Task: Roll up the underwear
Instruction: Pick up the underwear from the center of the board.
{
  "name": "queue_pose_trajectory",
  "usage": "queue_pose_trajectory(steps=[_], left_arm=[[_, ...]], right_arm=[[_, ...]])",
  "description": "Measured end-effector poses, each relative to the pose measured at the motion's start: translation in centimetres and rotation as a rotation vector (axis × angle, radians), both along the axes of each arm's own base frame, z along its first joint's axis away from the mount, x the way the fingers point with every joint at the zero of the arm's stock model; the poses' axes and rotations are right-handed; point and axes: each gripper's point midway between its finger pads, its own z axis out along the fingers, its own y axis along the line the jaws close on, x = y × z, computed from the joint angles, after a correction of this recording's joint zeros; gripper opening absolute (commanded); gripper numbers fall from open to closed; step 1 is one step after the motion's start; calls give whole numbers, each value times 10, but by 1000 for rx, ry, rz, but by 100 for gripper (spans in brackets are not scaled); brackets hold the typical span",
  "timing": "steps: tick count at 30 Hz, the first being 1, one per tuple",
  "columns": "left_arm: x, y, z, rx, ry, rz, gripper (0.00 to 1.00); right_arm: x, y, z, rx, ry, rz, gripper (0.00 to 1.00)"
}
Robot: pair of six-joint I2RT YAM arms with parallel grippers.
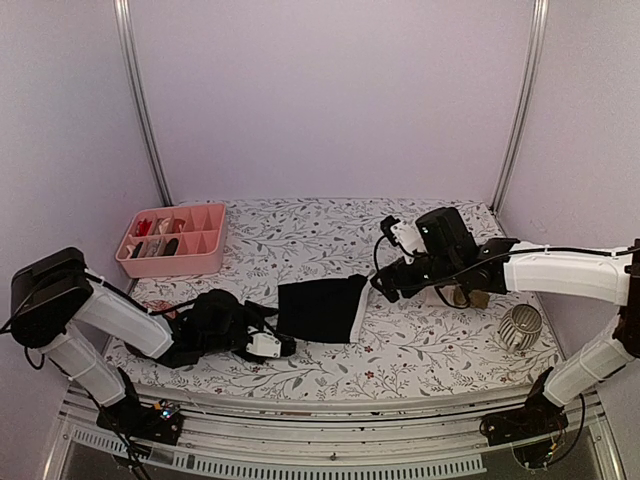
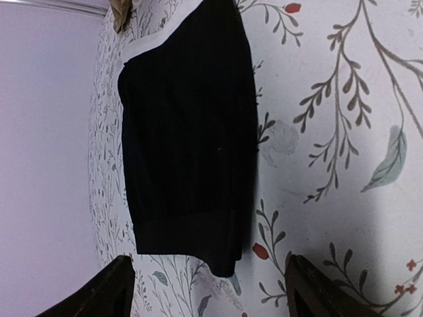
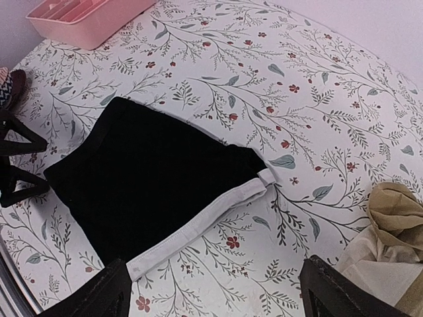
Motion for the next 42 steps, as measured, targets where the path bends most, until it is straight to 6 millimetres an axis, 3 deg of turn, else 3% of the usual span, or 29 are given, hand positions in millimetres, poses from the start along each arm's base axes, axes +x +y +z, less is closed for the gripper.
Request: queue_pose_trajectory(steps=[7,13,19,29,33,37,42], left_arm=[[15,-11,-7,27,-83,32,51],[21,-8,-14,61,-109,57,35],[27,-9,-24,88,-99,81,1],[27,-19,-22,76,-20,85,0],[27,-30,-2,32,60,62,0],[32,-40,24,-27,122,44,0],[35,-35,22,-23,212,52,0]], right_arm=[[-3,-3,8,33,-32,1,91],[-3,-1,9,41,-42,3,91],[-11,8,8,29,-74,58,93],[-58,20,2,-8,-240,303,97],[-91,38,-3,-30,-365,456,100],[-128,55,-23,-95,-464,634,100],[-128,78,-45,-202,-522,685,99]])
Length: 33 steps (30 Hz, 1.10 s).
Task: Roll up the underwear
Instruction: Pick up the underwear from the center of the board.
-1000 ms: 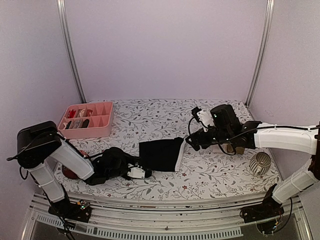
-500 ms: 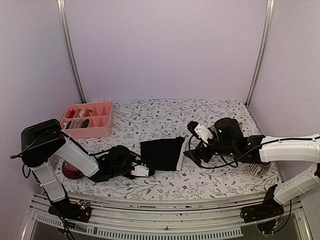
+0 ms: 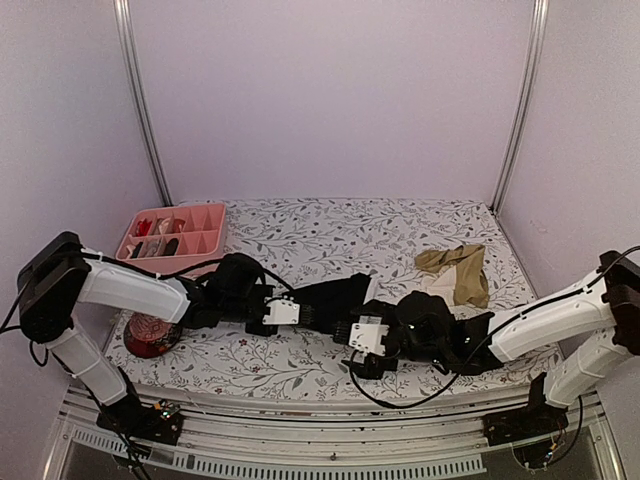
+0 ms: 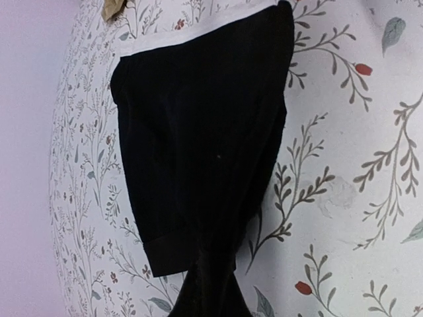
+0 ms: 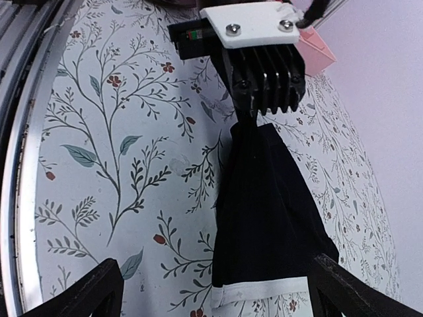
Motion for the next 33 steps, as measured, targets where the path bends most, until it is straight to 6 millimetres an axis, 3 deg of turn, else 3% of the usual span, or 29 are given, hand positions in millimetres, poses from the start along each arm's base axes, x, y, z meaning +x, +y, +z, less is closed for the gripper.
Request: queue_pose_trajectory(steps=[6,11,24,33], left_arm=[[-8,6,-11,27,79,-3,0],[-10,8,-12,28,110,-6,0],[-13,11,-14,22,158,-17,0],[-13,10,-12,13,171,-24,0]], right_arm=[[14,34,-30,-117,-104,-53,99],[25,41,-48,-179,-174,-106,99],[58,61,-58,-227,-312,-212,95],[81,71,-61,-274,-416,-300,74]])
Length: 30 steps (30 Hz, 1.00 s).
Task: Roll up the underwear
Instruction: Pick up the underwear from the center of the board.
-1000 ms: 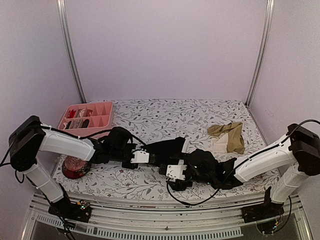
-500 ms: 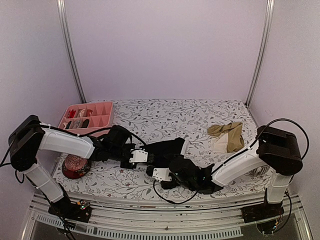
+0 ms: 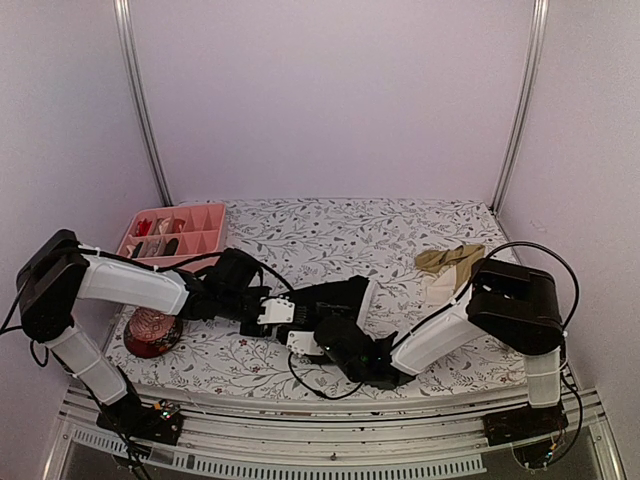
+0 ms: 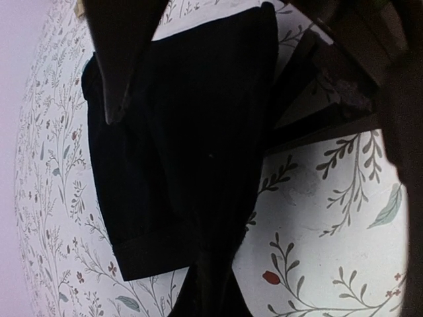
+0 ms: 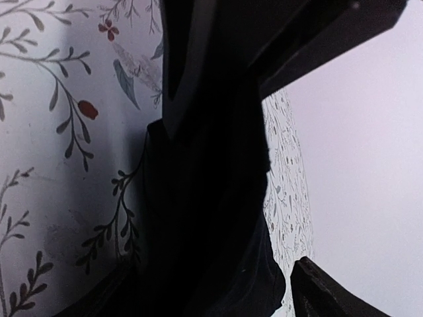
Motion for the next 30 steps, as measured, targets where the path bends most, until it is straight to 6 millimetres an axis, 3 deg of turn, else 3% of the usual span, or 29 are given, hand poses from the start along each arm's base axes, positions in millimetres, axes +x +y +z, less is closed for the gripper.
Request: queue_pose_trajectory(steps=[6,9,13,16,23,28,30], left_arm=[[1,2,0,2,3,6,0],[3,4,0,2,3,11,0],[4,5,0,2,3,14,0],[4,5,-1,4,2,14,0],[-1,12,-10,27,-7,1,0],[-17,24,-11,33,-40,-49,1],[-24,27,-6,21,-73,-78,11]], right_arm=[[11,-23,-5,-61,-34,-72,55],[9,-39,-10,-104,-25,-86,34],[5,-48,-5,-105,7,-96,23],[0,-50,-3,-97,50,-86,5],[-24,-51,-18,-108,241,-17,3],[-44,-40,-11,-92,393,49,2],[-54,-34,-9,-87,455,77,2]])
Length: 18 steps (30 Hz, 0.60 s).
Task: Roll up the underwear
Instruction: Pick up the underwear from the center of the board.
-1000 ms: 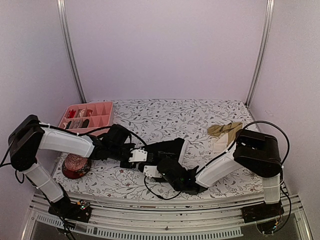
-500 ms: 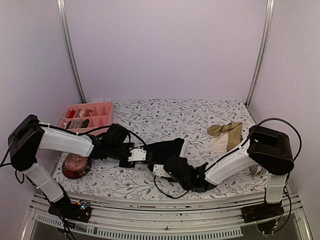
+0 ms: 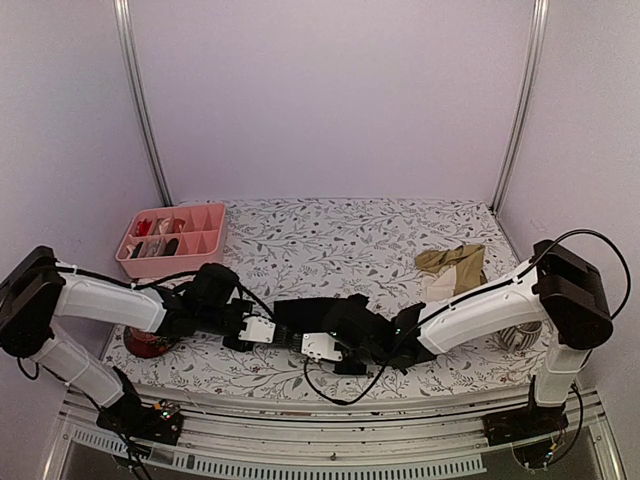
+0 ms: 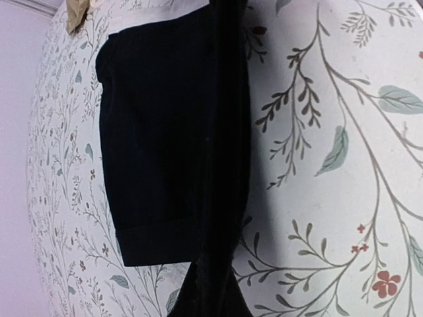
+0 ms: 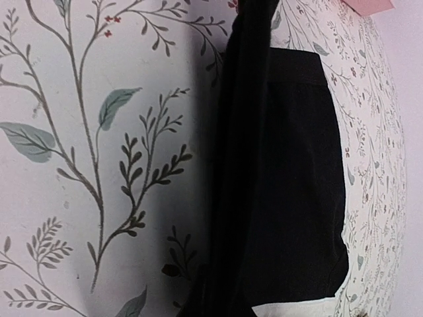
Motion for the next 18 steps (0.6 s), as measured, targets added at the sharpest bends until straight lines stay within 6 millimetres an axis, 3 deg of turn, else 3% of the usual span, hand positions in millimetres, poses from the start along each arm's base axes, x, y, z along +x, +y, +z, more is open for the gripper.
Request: queue_pose_trajectory(steps=[2,5,11,13,18], left_arm=[[-10,3,1,-2,-23,-34,34],[-26,10,-6,7,-33,-67,59],[-43,19,-12,-3,-62,-84,91],[-44,19,-9,-22,-81,-80,98],[-58,17,-3,-80,-113,-80,99]], right_arm=[[-7,4,4,12,55,10,2],[-14,7,7,22,129,15,2],[-21,6,10,29,296,5,2],[-17,6,13,36,338,-8,2],[-9,11,21,65,439,-30,2]])
